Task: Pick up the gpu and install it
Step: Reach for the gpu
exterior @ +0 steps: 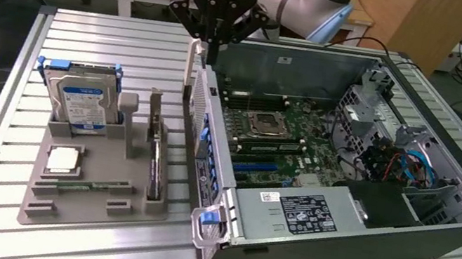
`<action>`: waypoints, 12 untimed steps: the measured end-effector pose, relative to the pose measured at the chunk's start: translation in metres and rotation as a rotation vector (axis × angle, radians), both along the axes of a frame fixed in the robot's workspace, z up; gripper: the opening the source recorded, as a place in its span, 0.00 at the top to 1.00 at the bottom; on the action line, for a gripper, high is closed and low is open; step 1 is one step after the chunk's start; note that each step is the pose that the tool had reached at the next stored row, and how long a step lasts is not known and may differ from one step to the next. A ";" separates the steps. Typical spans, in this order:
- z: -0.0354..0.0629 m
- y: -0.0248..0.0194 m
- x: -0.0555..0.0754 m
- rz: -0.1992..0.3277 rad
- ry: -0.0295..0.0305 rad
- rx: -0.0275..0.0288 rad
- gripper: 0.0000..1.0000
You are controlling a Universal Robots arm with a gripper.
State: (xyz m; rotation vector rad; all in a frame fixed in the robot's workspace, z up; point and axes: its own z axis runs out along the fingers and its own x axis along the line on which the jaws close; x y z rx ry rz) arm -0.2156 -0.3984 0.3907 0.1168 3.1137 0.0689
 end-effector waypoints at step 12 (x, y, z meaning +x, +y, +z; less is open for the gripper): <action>-0.0005 0.0000 -0.013 0.000 0.0000 -0.0001 0.89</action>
